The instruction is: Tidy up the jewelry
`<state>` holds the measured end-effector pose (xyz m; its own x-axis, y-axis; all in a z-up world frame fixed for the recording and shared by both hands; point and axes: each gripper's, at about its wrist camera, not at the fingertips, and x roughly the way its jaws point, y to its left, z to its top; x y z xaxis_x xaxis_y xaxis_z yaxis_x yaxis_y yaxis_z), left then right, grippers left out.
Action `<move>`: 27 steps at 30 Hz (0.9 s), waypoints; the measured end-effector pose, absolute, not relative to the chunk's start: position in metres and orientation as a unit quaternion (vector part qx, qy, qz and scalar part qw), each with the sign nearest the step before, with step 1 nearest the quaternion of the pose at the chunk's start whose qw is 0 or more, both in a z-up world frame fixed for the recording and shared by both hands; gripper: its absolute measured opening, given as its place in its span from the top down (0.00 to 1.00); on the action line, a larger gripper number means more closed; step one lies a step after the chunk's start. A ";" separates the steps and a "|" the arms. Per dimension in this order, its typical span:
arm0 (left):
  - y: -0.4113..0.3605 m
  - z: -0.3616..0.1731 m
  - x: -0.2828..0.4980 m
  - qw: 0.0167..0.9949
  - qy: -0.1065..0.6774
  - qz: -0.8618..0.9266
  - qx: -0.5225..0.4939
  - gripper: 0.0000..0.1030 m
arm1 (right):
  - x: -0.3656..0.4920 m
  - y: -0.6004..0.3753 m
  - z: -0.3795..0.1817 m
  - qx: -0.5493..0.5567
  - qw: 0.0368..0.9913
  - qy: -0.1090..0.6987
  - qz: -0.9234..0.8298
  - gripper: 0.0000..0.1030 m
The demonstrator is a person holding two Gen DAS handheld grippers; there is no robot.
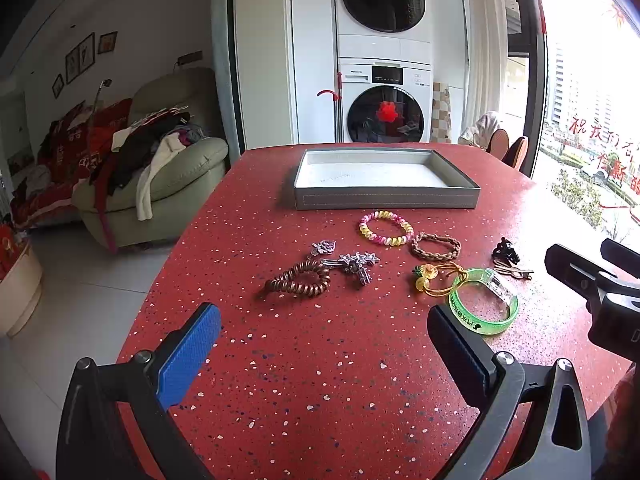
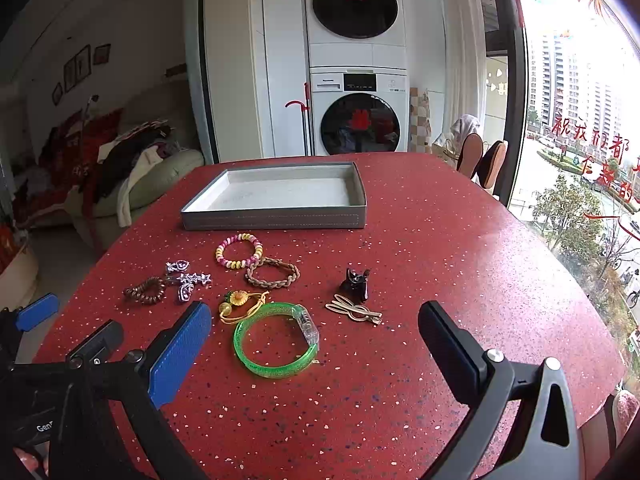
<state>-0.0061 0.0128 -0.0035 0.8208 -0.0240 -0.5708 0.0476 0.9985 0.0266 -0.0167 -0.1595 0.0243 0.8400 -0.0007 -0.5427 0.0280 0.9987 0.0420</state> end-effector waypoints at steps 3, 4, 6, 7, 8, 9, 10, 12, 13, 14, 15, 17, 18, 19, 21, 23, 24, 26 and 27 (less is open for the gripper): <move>0.013 -0.004 -0.006 0.953 0.302 -0.018 0.018 0.00 | -0.017 -0.159 0.024 0.024 0.959 0.283 -0.007 0.00; 0.012 -0.004 -0.006 0.953 0.303 -0.018 0.018 0.00 | -0.017 -0.159 0.024 0.024 0.959 0.283 -0.007 0.00; 0.013 -0.004 -0.006 0.953 0.303 -0.018 0.017 0.00 | -0.017 -0.158 0.024 0.024 0.959 0.283 -0.007 0.00; 0.013 -0.004 -0.007 0.953 0.303 -0.017 0.016 0.00 | -0.017 -0.158 0.024 0.025 0.959 0.283 -0.007 0.00; 0.014 -0.004 -0.006 0.953 0.303 -0.017 0.016 0.00 | -0.017 -0.158 0.024 0.024 0.959 0.283 -0.007 0.00; 0.014 -0.004 -0.006 0.953 0.304 -0.017 0.015 0.00 | -0.018 -0.158 0.024 0.024 0.959 0.283 -0.007 0.00; 0.015 -0.004 -0.006 0.952 0.304 -0.016 0.014 0.00 | -0.018 -0.158 0.024 0.025 0.959 0.282 -0.007 0.00; 0.016 -0.004 -0.006 0.952 0.305 -0.015 0.013 0.00 | -0.018 -0.158 0.024 0.025 0.959 0.282 -0.007 0.00; 0.016 -0.004 -0.005 0.952 0.305 -0.015 0.012 0.00 | -0.018 -0.157 0.024 0.024 0.959 0.283 -0.007 0.00; 0.016 -0.003 -0.005 0.952 0.306 -0.014 0.011 0.00 | -0.018 -0.158 0.024 0.024 0.959 0.282 -0.007 0.00; 0.017 -0.003 -0.005 0.952 0.306 -0.014 0.010 0.00 | -0.018 -0.158 0.024 0.024 0.959 0.282 -0.007 0.00; 0.018 -0.003 -0.004 0.952 0.307 -0.014 0.009 0.00 | -0.018 -0.158 0.023 0.025 0.959 0.282 -0.007 0.00; 0.018 -0.003 -0.004 0.952 0.307 -0.014 0.010 0.00 | -0.019 -0.158 0.024 0.026 0.959 0.282 -0.007 0.00; 0.018 -0.003 -0.004 0.952 0.307 -0.015 0.010 0.00 | -0.018 -0.158 0.023 0.025 0.959 0.282 -0.007 0.00; 0.018 -0.003 -0.004 0.952 0.306 -0.014 0.010 0.00 | -0.019 -0.157 0.024 0.025 0.959 0.282 -0.007 0.00; 0.018 -0.003 -0.004 0.952 0.306 -0.014 0.009 0.00 | -0.018 -0.158 0.023 0.025 0.959 0.282 -0.006 0.00; 0.018 -0.003 -0.004 0.952 0.306 -0.014 0.009 0.00 | -0.019 -0.158 0.024 0.026 0.959 0.282 -0.006 0.00; 0.018 -0.003 -0.004 0.952 0.306 -0.014 0.009 0.00 | -0.019 -0.158 0.024 0.025 0.959 0.282 -0.006 0.00; 0.018 -0.003 -0.004 0.952 0.306 -0.014 0.010 0.00 | -0.019 -0.158 0.024 0.026 0.959 0.282 -0.006 0.00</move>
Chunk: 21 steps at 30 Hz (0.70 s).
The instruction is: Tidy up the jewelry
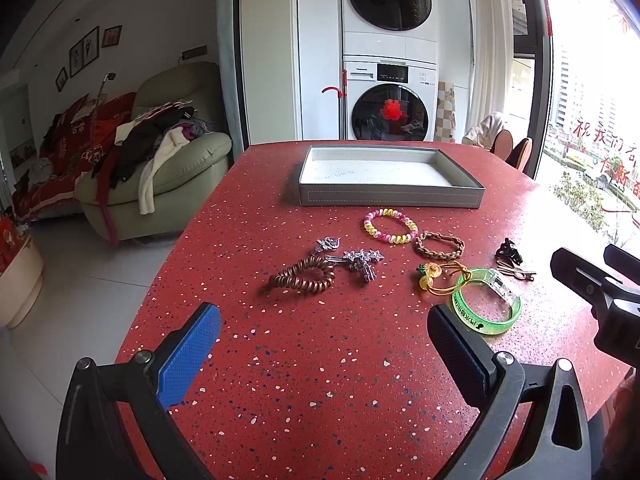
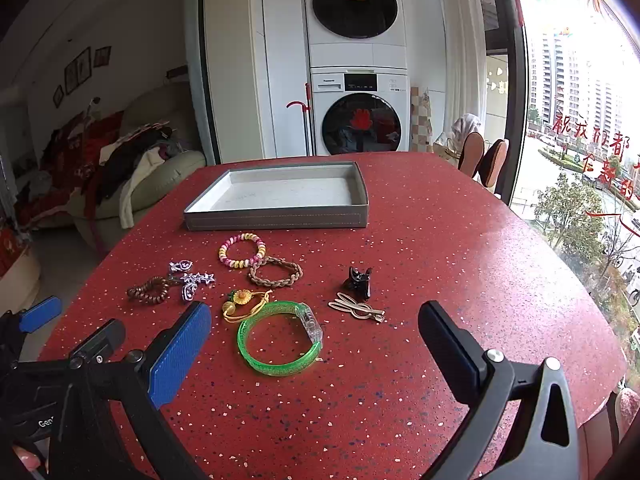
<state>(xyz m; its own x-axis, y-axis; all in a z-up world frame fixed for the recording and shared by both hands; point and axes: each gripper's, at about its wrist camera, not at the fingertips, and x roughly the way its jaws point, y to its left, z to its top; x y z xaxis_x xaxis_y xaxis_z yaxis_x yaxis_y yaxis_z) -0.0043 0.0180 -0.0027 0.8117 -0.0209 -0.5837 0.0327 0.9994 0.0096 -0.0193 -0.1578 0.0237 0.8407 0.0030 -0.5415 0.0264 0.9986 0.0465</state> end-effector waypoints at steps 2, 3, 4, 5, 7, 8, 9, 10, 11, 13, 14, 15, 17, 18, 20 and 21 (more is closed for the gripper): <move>0.018 -0.003 -0.004 0.952 0.306 -0.014 0.010 0.00 | -0.020 -0.158 0.024 0.026 0.959 0.282 -0.006 0.00; 0.018 -0.003 -0.004 0.952 0.306 -0.015 0.010 0.00 | -0.020 -0.158 0.024 0.026 0.959 0.283 -0.006 0.00; 0.018 -0.002 -0.004 0.952 0.306 -0.014 0.010 0.00 | -0.020 -0.158 0.024 0.026 0.959 0.282 -0.006 0.00; 0.018 -0.002 -0.004 0.952 0.306 -0.014 0.010 0.00 | -0.020 -0.158 0.024 0.026 0.959 0.282 -0.006 0.00; 0.018 -0.002 -0.004 0.952 0.306 -0.015 0.010 0.00 | -0.020 -0.158 0.024 0.027 0.959 0.282 -0.006 0.00; 0.018 -0.002 -0.004 0.952 0.306 -0.015 0.011 0.00 | -0.020 -0.158 0.024 0.027 0.959 0.282 -0.005 0.00; 0.018 -0.002 -0.004 0.952 0.306 -0.014 0.011 0.00 | -0.020 -0.158 0.024 0.027 0.959 0.282 -0.006 0.00; 0.019 -0.002 -0.004 0.952 0.306 -0.015 0.011 0.00 | -0.021 -0.158 0.024 0.026 0.959 0.282 -0.006 0.00; 0.019 -0.002 -0.004 0.952 0.306 -0.014 0.010 0.00 | -0.020 -0.158 0.024 0.026 0.959 0.282 -0.005 0.00; 0.018 -0.002 -0.004 0.952 0.306 -0.015 0.011 0.00 | -0.020 -0.158 0.024 0.027 0.959 0.282 -0.006 0.00; 0.018 -0.002 -0.004 0.952 0.306 -0.014 0.011 0.00 | -0.020 -0.158 0.024 0.027 0.959 0.282 -0.005 0.00; 0.018 -0.002 -0.005 0.952 0.306 -0.014 0.011 0.00 | -0.020 -0.158 0.023 0.027 0.959 0.282 -0.005 0.00; 0.018 -0.002 -0.004 0.952 0.306 -0.014 0.011 0.00 | -0.020 -0.158 0.023 0.027 0.959 0.282 -0.005 0.00; 0.018 -0.002 -0.004 0.952 0.306 -0.014 0.011 0.00 | -0.020 -0.158 0.024 0.027 0.959 0.282 -0.005 0.00; 0.018 -0.002 -0.005 0.952 0.306 -0.014 0.011 0.00 | -0.021 -0.157 0.024 0.027 0.959 0.282 -0.005 0.00; 0.018 -0.002 -0.004 0.952 0.306 -0.014 0.011 0.00 | -0.021 -0.157 0.024 0.027 0.959 0.282 -0.004 0.00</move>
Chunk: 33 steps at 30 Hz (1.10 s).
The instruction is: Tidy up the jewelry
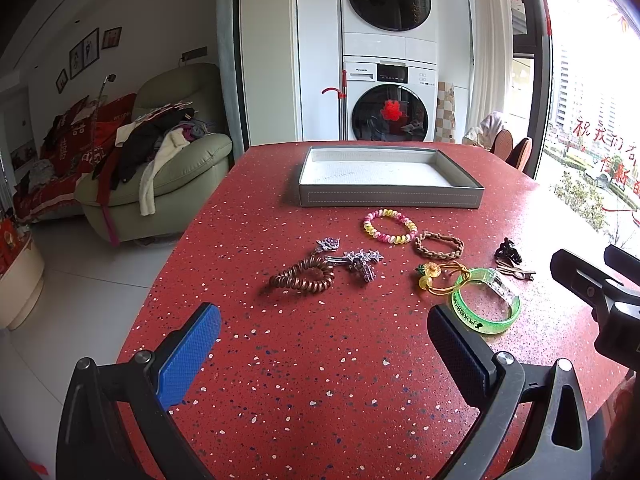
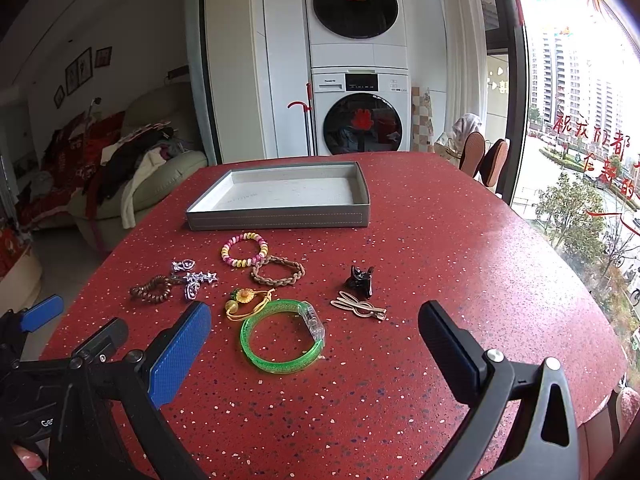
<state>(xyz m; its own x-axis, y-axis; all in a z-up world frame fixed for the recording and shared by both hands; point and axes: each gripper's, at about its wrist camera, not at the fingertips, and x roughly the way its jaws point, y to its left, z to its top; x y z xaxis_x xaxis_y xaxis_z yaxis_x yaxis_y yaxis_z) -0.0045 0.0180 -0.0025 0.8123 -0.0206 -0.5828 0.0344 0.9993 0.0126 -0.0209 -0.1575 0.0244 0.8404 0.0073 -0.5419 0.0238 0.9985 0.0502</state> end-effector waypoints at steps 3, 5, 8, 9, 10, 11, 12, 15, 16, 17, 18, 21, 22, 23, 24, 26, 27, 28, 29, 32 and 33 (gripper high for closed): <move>0.018 -0.003 -0.005 0.952 0.306 -0.014 0.011 0.00 | -0.022 -0.157 0.025 0.027 0.959 0.282 -0.004 0.00; 0.018 -0.003 -0.005 0.952 0.306 -0.014 0.011 0.00 | -0.022 -0.157 0.025 0.028 0.959 0.282 -0.004 0.00; 0.018 -0.003 -0.004 0.952 0.306 -0.014 0.012 0.00 | -0.022 -0.157 0.025 0.028 0.959 0.282 -0.004 0.00; 0.018 -0.003 -0.005 0.952 0.306 -0.014 0.011 0.00 | -0.022 -0.157 0.025 0.028 0.959 0.283 -0.004 0.00; 0.018 -0.003 -0.005 0.952 0.306 -0.014 0.011 0.00 | -0.023 -0.157 0.025 0.028 0.959 0.283 -0.003 0.00; 0.018 -0.003 -0.005 0.952 0.306 -0.014 0.012 0.00 | -0.022 -0.157 0.025 0.028 0.959 0.283 -0.003 0.00; 0.018 -0.003 -0.005 0.952 0.306 -0.014 0.011 0.00 | -0.023 -0.157 0.025 0.028 0.959 0.283 -0.003 0.00; 0.018 -0.003 -0.005 0.952 0.306 -0.014 0.011 0.00 | -0.023 -0.156 0.025 0.029 0.959 0.283 -0.003 0.00; 0.018 -0.003 -0.005 0.952 0.306 -0.014 0.012 0.00 | -0.023 -0.156 0.025 0.029 0.959 0.283 -0.003 0.00; 0.017 -0.003 -0.005 0.952 0.306 -0.014 0.011 0.00 | -0.022 -0.156 0.025 0.028 0.959 0.283 -0.003 0.00; 0.017 -0.003 -0.005 0.952 0.306 -0.014 0.012 0.00 | -0.022 -0.156 0.025 0.029 0.959 0.283 -0.003 0.00; 0.017 -0.004 -0.005 0.952 0.306 -0.014 0.012 0.00 | -0.022 -0.156 0.025 0.029 0.959 0.283 -0.003 0.00; 0.017 -0.004 -0.005 0.952 0.306 -0.014 0.012 0.00 | -0.023 -0.156 0.025 0.029 0.959 0.283 -0.003 0.00; 0.017 -0.004 -0.005 0.952 0.306 -0.014 0.012 0.00 | -0.023 -0.156 0.025 0.029 0.959 0.283 -0.003 0.00; 0.017 -0.004 -0.005 0.952 0.306 -0.014 0.012 0.00 | -0.023 -0.156 0.025 0.029 0.959 0.283 -0.003 0.00; 0.017 -0.004 -0.005 0.952 0.306 -0.014 0.012 0.00 | -0.023 -0.156 0.025 0.029 0.959 0.283 -0.003 0.00; 0.017 -0.004 -0.005 0.952 0.306 -0.014 0.012 0.00 | -0.023 -0.156 0.025 0.029 0.959 0.283 -0.003 0.00; 0.017 -0.004 -0.005 0.952 0.306 -0.014 0.012 0.00 | -0.023 -0.156 0.025 0.029 0.959 0.283 -0.002 0.00; 0.017 -0.004 -0.005 0.952 0.306 -0.014 0.012 0.00 | -0.023 -0.156 0.025 0.029 0.959 0.283 -0.003 0.00; 0.019 -0.003 -0.006 0.952 0.306 -0.014 0.013 0.00 | -0.024 -0.155 0.026 0.030 0.959 0.283 -0.002 0.00; 0.019 -0.003 -0.006 0.952 0.307 -0.014 0.013 0.00 | -0.023 -0.156 0.025 0.030 0.959 0.283 -0.003 0.00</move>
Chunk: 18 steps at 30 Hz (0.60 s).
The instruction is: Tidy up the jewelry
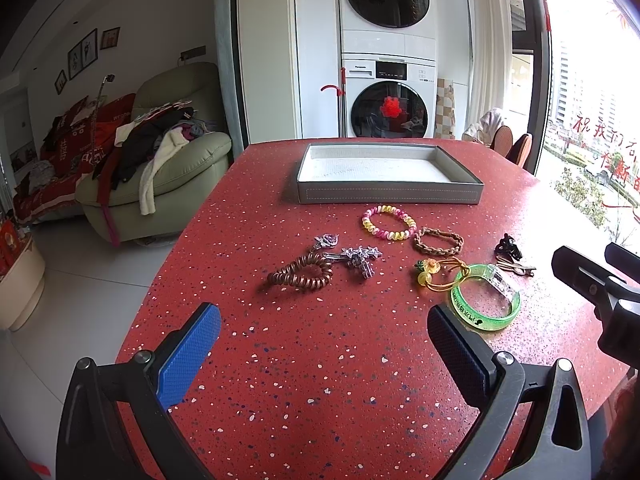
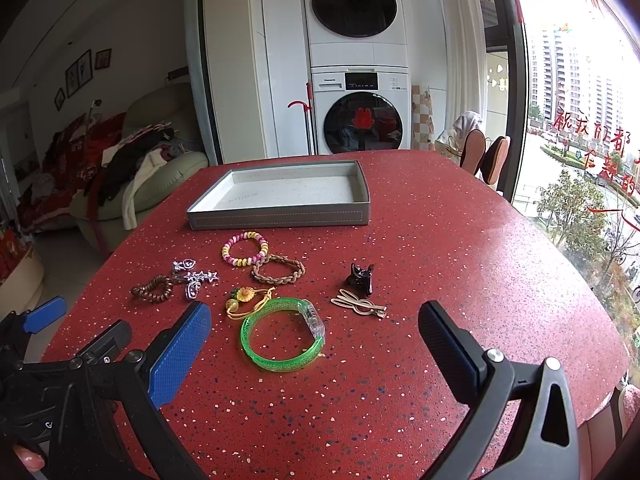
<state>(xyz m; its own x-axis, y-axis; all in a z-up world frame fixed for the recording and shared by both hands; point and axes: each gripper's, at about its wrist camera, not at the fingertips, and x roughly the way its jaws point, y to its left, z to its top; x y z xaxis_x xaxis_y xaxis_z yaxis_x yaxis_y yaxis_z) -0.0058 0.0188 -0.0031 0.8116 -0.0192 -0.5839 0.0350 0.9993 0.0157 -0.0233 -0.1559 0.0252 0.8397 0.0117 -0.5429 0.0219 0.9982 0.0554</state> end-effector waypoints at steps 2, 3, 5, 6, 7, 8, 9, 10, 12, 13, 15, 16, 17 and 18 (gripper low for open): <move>0.019 -0.003 -0.006 0.952 0.307 -0.014 0.013 0.00 | -0.023 -0.156 0.025 0.030 0.959 0.283 -0.003 0.00; 0.019 -0.003 -0.006 0.951 0.307 -0.014 0.013 0.00 | -0.024 -0.156 0.025 0.030 0.959 0.283 -0.003 0.00; 0.020 -0.003 -0.007 0.951 0.308 -0.014 0.013 0.00 | -0.023 -0.156 0.025 0.030 0.959 0.283 -0.003 0.00; 0.021 -0.003 -0.007 0.951 0.308 -0.014 0.013 0.00 | -0.024 -0.156 0.025 0.030 0.958 0.283 -0.002 0.00; 0.021 -0.003 -0.008 0.951 0.308 -0.014 0.013 0.00 | -0.024 -0.156 0.025 0.031 0.959 0.283 -0.002 0.00; 0.019 -0.006 -0.009 0.951 0.308 -0.013 0.014 0.00 | -0.024 -0.156 0.025 0.030 0.959 0.283 -0.002 0.00; 0.019 -0.006 -0.008 0.951 0.308 -0.013 0.014 0.00 | -0.024 -0.156 0.025 0.030 0.959 0.283 -0.002 0.00; 0.019 -0.005 -0.008 0.951 0.308 -0.013 0.014 0.00 | -0.024 -0.155 0.025 0.030 0.959 0.283 -0.002 0.00; 0.019 -0.005 -0.008 0.951 0.308 -0.013 0.014 0.00 | -0.025 -0.155 0.025 0.030 0.958 0.284 -0.002 0.00; 0.019 -0.005 -0.008 0.951 0.308 -0.013 0.014 0.00 | -0.024 -0.155 0.025 0.030 0.958 0.284 -0.002 0.00; 0.019 -0.005 -0.008 0.951 0.308 -0.013 0.014 0.00 | -0.025 -0.154 0.025 0.031 0.958 0.284 -0.001 0.00; 0.019 -0.005 -0.008 0.951 0.308 -0.014 0.014 0.00 | -0.025 -0.154 0.025 0.031 0.958 0.284 0.000 0.00; 0.019 -0.006 -0.008 0.951 0.308 -0.014 0.014 0.00 | -0.025 -0.154 0.025 0.031 0.958 0.284 0.000 0.00; 0.019 -0.006 -0.008 0.951 0.309 -0.014 0.015 0.00 | -0.026 -0.153 0.025 0.031 0.958 0.284 0.000 0.00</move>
<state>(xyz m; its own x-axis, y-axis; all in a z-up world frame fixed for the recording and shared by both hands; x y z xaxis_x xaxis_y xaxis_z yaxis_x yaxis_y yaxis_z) -0.0085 0.0188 -0.0058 0.8092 -0.0180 -0.5872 0.0359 0.9992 0.0189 -0.0258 -0.1528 0.0248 0.8384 0.0172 -0.5448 0.0179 0.9981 0.0591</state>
